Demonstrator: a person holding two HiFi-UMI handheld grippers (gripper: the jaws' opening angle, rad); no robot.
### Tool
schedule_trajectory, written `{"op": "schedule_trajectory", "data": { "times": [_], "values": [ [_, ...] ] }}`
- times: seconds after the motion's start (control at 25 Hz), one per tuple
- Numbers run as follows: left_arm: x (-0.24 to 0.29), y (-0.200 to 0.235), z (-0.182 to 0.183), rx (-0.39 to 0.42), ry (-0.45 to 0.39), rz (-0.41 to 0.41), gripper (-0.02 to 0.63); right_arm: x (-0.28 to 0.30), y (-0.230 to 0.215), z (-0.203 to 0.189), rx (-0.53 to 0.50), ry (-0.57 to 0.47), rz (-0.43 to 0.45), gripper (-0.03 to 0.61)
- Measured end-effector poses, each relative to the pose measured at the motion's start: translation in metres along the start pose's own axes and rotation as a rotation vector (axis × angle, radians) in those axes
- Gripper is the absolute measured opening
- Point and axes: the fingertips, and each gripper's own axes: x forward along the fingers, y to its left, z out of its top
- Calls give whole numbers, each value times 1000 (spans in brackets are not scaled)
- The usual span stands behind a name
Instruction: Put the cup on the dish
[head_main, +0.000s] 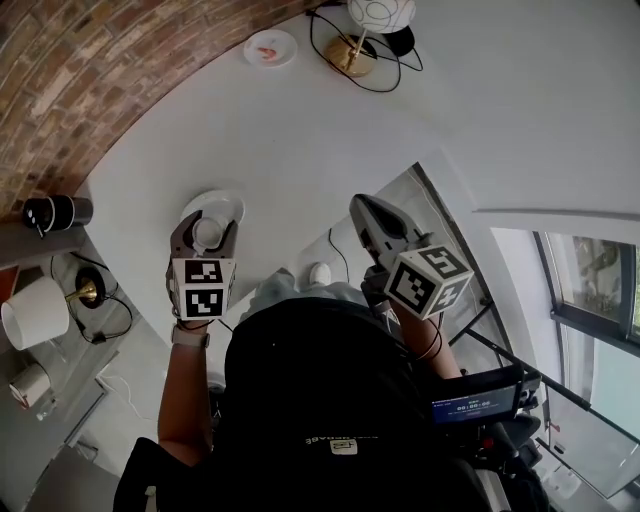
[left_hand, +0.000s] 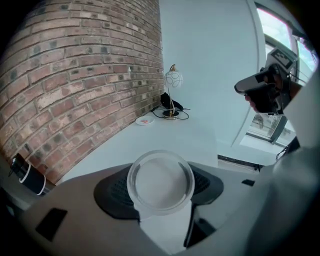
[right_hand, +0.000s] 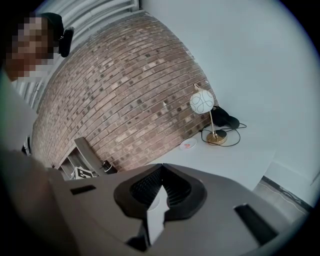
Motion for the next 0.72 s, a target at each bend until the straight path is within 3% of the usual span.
{"op": "schedule_trajectory", "data": {
  "times": [0.72],
  "values": [
    [71,27,-36,73,89,-54,265,17,2,-6,31,12,-134,3]
  ]
}}
